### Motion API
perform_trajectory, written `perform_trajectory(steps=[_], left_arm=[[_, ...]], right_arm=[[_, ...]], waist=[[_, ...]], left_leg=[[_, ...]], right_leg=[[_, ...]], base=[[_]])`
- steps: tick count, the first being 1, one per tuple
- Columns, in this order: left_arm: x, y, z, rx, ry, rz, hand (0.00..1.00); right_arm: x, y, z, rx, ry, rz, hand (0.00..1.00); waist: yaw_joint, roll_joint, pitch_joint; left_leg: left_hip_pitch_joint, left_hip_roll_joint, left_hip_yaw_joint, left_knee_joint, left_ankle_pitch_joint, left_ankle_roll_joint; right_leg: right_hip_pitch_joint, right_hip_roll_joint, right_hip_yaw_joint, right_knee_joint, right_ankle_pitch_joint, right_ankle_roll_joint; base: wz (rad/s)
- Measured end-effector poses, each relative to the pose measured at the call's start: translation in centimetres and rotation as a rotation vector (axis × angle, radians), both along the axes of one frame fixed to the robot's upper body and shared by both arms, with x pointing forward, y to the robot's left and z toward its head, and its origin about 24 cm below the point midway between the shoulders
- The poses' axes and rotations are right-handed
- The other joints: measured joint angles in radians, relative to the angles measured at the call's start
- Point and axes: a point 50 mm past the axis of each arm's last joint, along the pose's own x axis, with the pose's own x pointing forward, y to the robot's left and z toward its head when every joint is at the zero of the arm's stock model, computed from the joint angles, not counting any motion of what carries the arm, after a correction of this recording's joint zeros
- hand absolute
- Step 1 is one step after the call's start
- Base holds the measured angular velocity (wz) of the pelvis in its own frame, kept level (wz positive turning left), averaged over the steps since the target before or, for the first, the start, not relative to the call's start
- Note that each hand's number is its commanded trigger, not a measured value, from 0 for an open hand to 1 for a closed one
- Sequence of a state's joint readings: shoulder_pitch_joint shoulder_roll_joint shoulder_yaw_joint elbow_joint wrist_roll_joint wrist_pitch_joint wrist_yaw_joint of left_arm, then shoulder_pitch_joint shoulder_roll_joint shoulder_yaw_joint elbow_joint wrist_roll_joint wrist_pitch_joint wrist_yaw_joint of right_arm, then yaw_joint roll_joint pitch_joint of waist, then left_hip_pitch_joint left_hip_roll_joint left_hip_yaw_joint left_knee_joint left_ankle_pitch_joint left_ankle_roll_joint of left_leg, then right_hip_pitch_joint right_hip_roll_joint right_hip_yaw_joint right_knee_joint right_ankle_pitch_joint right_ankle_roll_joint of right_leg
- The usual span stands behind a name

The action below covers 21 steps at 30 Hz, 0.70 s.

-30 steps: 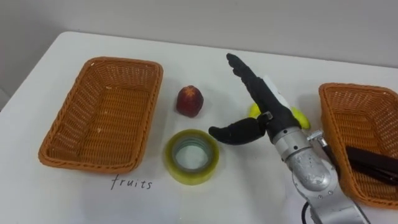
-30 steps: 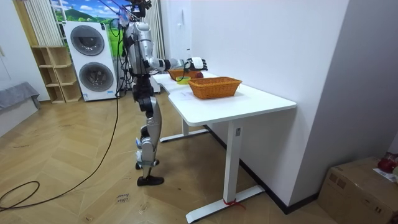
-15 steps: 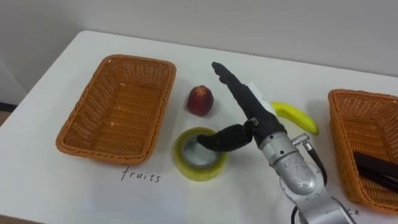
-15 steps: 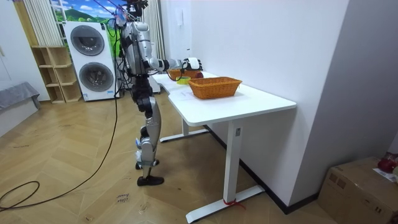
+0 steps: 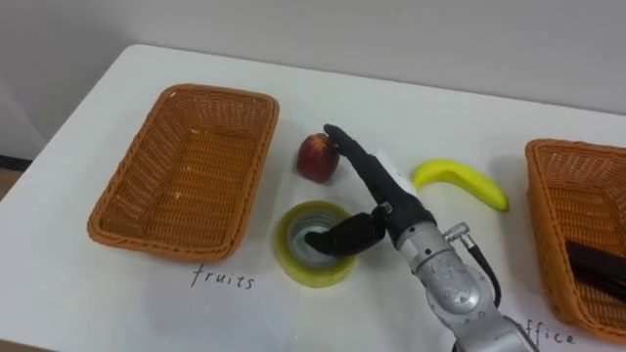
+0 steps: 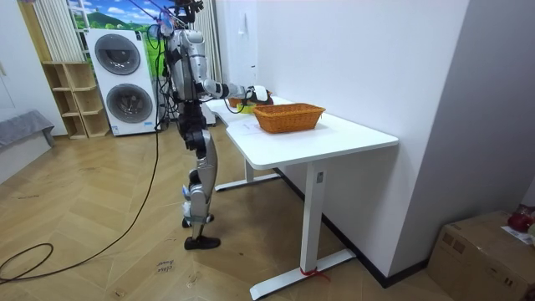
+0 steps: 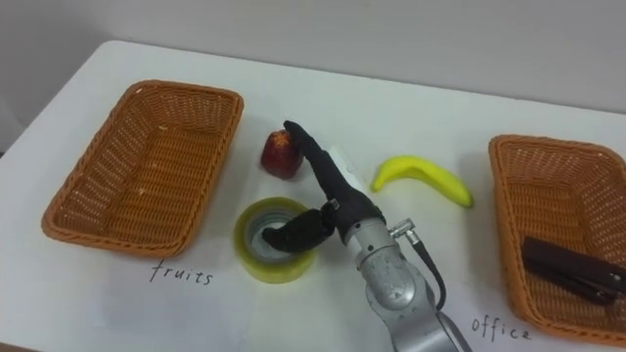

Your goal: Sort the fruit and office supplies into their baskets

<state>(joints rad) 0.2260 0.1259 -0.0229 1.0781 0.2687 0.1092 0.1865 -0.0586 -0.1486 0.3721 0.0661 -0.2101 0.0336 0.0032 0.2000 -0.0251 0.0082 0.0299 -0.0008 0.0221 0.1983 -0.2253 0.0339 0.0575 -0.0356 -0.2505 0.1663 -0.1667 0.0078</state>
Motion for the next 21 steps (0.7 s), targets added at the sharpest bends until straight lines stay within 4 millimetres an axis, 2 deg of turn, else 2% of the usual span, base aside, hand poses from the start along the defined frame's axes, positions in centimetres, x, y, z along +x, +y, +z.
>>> perform_trajectory(steps=[7, 21], left_arm=[[0.0, 0.0, 0.1, 0.001, -0.009, 0.000, 0.00], [-0.3, 0.1, 0.1, 0.006, 0.002, 0.018, 0.00]], right_arm=[[0.0, -0.1, -0.1, -0.038, -0.009, 0.004, 0.00], [0.0, -0.6, -1.4, -0.111, 0.039, 0.009, 0.00]], waist=[[-0.001, 0.006, 0.0006], [-0.003, 0.002, -0.0022]], left_leg=[[0.000, 0.000, 0.000, 0.003, 0.001, 0.000], [0.011, 0.000, -0.001, 0.001, 0.001, -0.001]], right_leg=[[0.004, 0.000, 0.001, 0.000, 0.000, 0.000], [0.015, 0.001, -0.001, 0.000, 0.000, 0.000]], base=[[0.00], [0.00]])
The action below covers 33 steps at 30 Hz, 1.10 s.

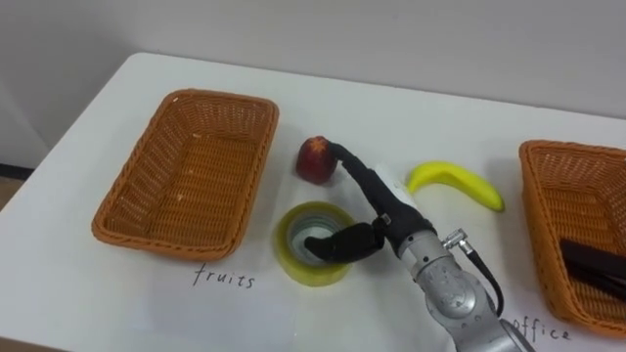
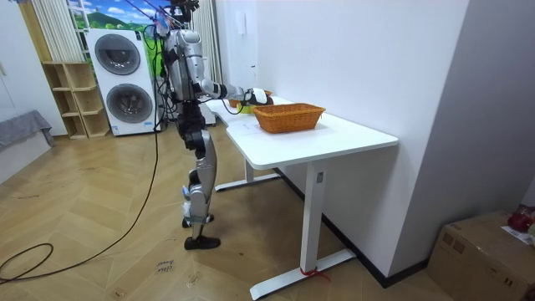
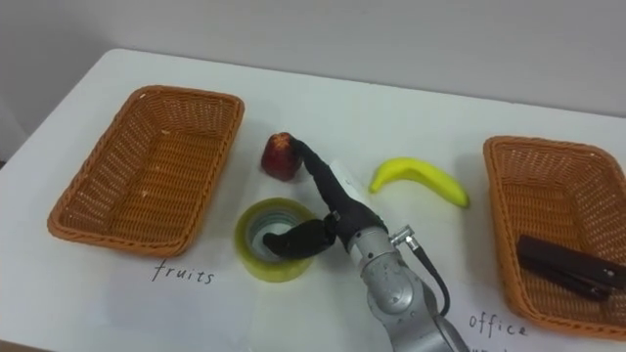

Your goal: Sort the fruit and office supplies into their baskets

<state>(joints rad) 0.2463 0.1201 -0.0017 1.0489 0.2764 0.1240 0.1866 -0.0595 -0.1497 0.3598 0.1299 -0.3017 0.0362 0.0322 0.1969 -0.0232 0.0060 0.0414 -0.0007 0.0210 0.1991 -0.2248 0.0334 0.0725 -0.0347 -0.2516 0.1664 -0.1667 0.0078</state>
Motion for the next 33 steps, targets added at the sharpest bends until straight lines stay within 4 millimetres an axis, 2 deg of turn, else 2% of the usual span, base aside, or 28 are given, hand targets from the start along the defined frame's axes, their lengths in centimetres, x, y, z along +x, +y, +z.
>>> perform_trajectory(steps=[5, 12, 23, 27, 33], left_arm=[[0.00, -0.15, -0.04, -0.004, 0.001, 0.001, 0.00], [-0.04, -0.48, -0.12, -0.011, 0.008, 0.008, 0.00], [-0.28, -0.40, -0.14, -0.006, 0.030, 0.018, 0.00], [-0.41, -0.17, -0.10, -0.001, 0.033, 0.039, 0.00], [-0.39, 0.13, -0.04, 0.006, 0.036, 0.038, 0.00]], right_arm=[[0.07, -0.25, -0.28, -0.002, 0.015, -0.008, 0.00], [0.15, -0.41, -0.27, -0.010, 0.027, 0.006, 0.00], [0.48, -0.39, -0.09, -0.029, 0.039, 0.017, 0.00], [0.71, -0.24, 0.22, -0.064, 0.033, 0.050, 0.00], [1.01, -0.03, 0.57, -0.114, 0.066, 0.103, 0.00]], waist=[[0.000, -0.001, -0.0002], [-0.001, -0.013, 0.0045], [-0.003, -0.017, 0.0039], [-0.005, -0.019, 0.0030], [-0.018, -0.030, -0.0039]], left_leg=[[0.003, 0.000, 0.000, 0.000, 0.000, 0.000], [0.001, 0.000, -0.002, -0.003, 0.000, 0.000], [0.001, -0.001, -0.004, -0.002, 0.000, 0.000], [0.001, -0.001, -0.004, -0.002, 0.000, 0.000], [0.007, -0.009, -0.011, -0.002, 0.000, 0.000]], right_leg=[[0.002, 0.000, 0.001, 0.000, 0.000, 0.000], [0.003, 0.000, 0.001, 0.001, 0.000, 0.000], [0.003, 0.000, 0.000, 0.001, 0.000, 0.000], [0.004, -0.001, -0.001, 0.002, 0.000, 0.000], [0.012, -0.002, 0.000, 0.001, 0.000, 0.000]], base=[[0.00], [0.00], [0.00], [0.00], [0.03]])
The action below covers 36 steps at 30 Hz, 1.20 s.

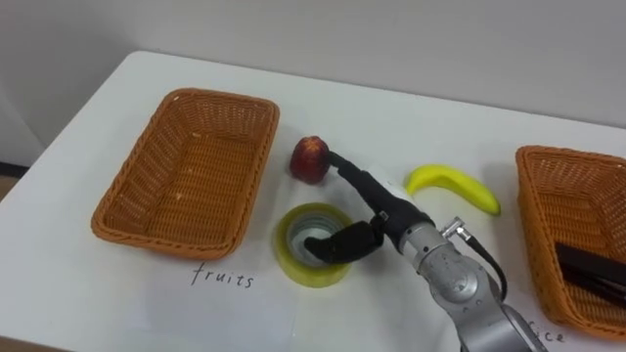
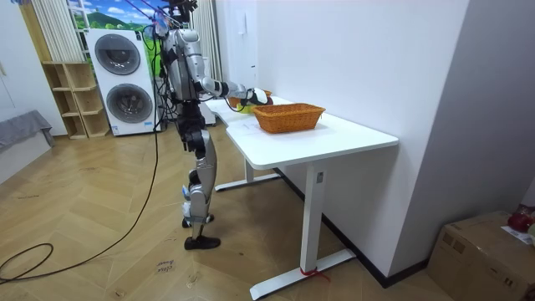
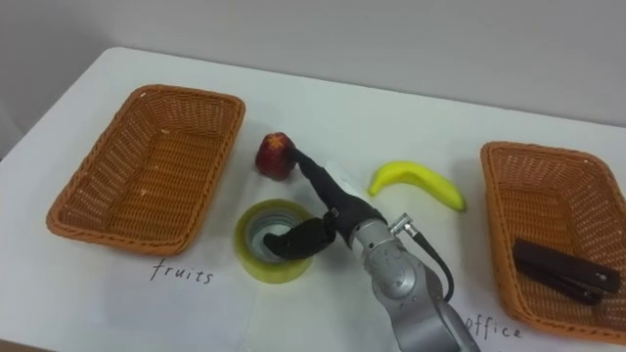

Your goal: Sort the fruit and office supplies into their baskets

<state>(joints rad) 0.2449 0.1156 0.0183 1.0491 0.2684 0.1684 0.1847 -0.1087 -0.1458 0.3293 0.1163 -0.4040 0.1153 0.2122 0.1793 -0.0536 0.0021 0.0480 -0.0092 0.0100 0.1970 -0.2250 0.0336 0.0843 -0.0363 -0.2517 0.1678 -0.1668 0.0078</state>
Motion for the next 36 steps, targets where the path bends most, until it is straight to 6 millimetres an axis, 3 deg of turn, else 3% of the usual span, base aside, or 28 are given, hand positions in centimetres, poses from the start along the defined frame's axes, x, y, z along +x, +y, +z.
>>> perform_trajectory(steps=[22, 36], left_arm=[[0.5, 0.9, 0.3, -0.013, -0.017, 0.009, 0.00], [0.6, 1.0, 0.3, -0.012, -0.018, 0.009, 0.00]], right_arm=[[0.6, -0.7, 0.8, -0.058, 0.076, 0.073, 0.00], [0.6, -1.1, 1.0, -0.099, 0.091, 0.090, 0.00]], waist=[[-0.008, -0.034, 0.0034], [-0.007, -0.035, 0.0037]], left_leg=[[-0.002, -0.003, -0.015, 0.003, 0.000, 0.001], [0.000, -0.003, -0.014, 0.004, 0.000, 0.001]], right_leg=[[0.001, 0.000, 0.002, -0.001, 0.000, 0.000], [0.001, 0.000, 0.003, -0.001, 0.000, 0.000]], base=[[0.01], [0.00]])
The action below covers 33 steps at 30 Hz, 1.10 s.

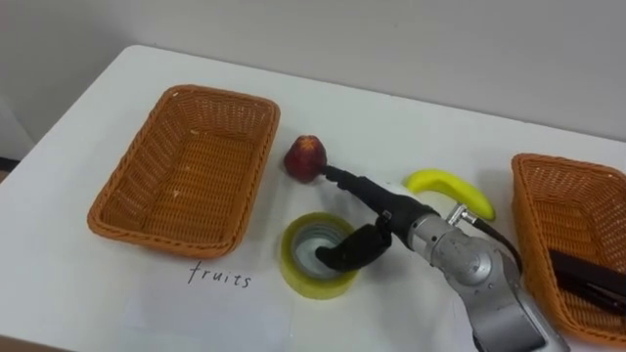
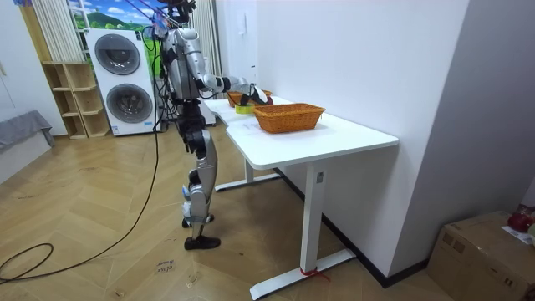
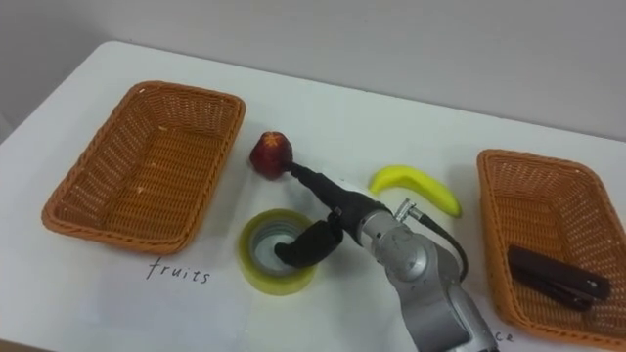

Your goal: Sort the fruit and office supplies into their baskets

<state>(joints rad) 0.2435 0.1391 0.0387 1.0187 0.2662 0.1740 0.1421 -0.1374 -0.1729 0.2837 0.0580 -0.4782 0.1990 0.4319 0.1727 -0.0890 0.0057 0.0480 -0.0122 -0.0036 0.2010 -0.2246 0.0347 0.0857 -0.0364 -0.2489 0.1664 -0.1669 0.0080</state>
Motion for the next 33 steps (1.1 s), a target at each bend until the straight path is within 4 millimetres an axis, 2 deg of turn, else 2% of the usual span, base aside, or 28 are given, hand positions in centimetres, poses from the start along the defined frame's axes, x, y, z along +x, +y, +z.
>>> perform_trajectory(steps=[11, 15, 24, 31, 32, 33], left_arm=[[0.0, 0.6, 0.2, -0.001, -0.002, 0.008, 0.00], [0.0, 1.0, 0.3, 0.009, -0.005, 0.022, 0.00], [0.2, 2.1, 0.7, 0.039, -0.012, 0.013, 0.00], [0.2, 2.1, 0.7, 0.040, -0.015, 0.012, 0.00], [0.2, 2.1, 0.7, 0.040, -0.016, 0.012, 0.00], [0.3, 2.1, 0.7, 0.041, -0.018, 0.012, 0.00]], right_arm=[[0.0, -0.6, 0.9, -0.132, -0.009, 0.043, 0.00], [0.0, -1.0, 1.0, -0.201, -0.004, 0.042, 0.00], [0.0, -1.7, 0.9, -0.289, 0.037, 0.047, 0.00], [-0.3, -1.7, 1.1, -0.312, 0.050, 0.072, 0.00], [-0.3, -1.7, 1.1, -0.313, 0.051, 0.072, 0.68], [-0.3, -1.7, 1.1, -0.314, 0.052, 0.073, 1.00]], waist=[[-0.001, -0.002, -0.0013], [0.000, -0.012, -0.0071], [0.002, -0.031, -0.0002], [0.003, -0.034, -0.0021], [0.003, -0.034, -0.0022], [0.003, -0.035, -0.0027]], left_leg=[[-0.001, 0.000, -0.002, -0.001, 0.000, 0.000], [0.000, 0.000, -0.002, 0.000, 0.000, 0.000], [-0.002, 0.001, -0.001, -0.006, 0.003, 0.004], [-0.001, 0.001, 0.000, -0.003, 0.003, 0.004], [-0.001, 0.001, 0.000, -0.003, 0.003, 0.004], [-0.001, 0.001, 0.000, -0.003, 0.003, 0.004]], right_leg=[[0.001, 0.000, -0.002, 0.000, 0.000, 0.000], [0.000, -0.001, -0.002, 0.000, 0.000, 0.000], [-0.003, -0.006, -0.003, 0.001, 0.000, 0.000], [-0.004, -0.005, -0.003, 0.001, 0.000, 0.000], [-0.004, -0.005, -0.003, 0.001, 0.000, 0.000], [-0.004, -0.005, -0.003, 0.001, 0.000, 0.000]], base=[[0.00], [0.00], [0.00], [0.00], [0.00], [0.00]])
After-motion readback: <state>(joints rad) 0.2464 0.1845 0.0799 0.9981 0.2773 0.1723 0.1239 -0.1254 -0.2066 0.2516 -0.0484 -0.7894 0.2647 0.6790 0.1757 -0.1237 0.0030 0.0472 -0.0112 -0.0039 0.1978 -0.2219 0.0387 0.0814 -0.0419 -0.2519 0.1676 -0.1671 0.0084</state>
